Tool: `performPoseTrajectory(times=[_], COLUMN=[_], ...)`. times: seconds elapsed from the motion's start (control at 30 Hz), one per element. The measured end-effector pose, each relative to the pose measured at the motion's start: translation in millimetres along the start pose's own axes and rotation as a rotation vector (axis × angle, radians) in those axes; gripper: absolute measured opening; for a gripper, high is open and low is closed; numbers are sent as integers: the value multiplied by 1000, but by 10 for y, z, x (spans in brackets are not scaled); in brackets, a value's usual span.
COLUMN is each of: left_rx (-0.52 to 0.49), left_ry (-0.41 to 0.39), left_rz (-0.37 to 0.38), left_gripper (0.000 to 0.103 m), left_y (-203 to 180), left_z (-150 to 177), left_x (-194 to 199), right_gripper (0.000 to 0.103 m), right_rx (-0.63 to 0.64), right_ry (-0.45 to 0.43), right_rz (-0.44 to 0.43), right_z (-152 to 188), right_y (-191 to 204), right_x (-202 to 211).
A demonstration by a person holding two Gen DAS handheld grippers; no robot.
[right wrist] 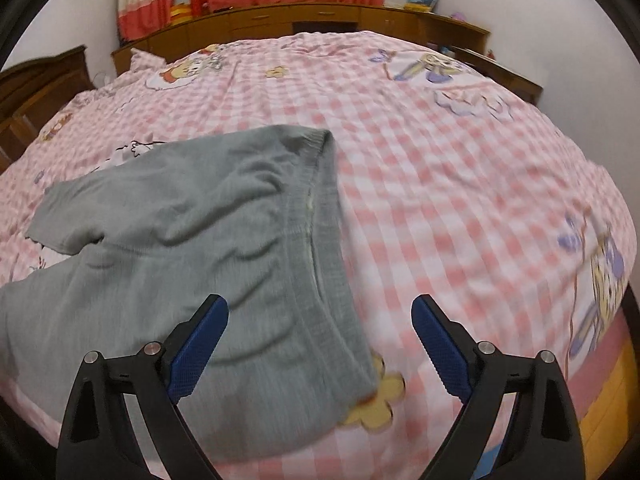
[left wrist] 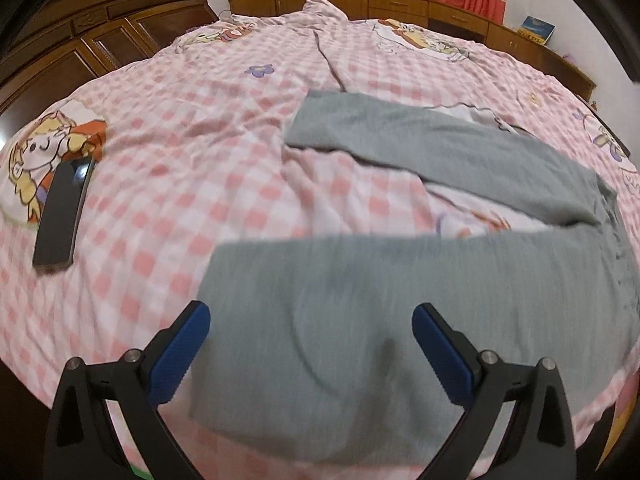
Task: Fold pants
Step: 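Move both tools toward the sweatpants and lower them onto the fabric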
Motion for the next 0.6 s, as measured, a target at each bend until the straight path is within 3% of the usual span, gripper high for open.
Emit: performPoseTrajectory(times=[0.6], left_rx=[-61], left_ry=[-6], left_rz=[23], left_gripper=[103], left_y=[-143], left_z=[-1256], left_x=[-337], right_gripper=[95], right_rx=[150], right_ry=[59], right_rz=[-12], right_z=[-966], right_y=[330], right_x=[-469])
Point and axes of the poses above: each gripper's, at about its wrist camera, not at the fingertips, and x roughly against the way its jaws point, y to its left, z to its underside, the point moved 1 cm from there along -x, roughly the way its jaws point, and after that the axes turned 9 degrees about y, right-handed, at the moved point
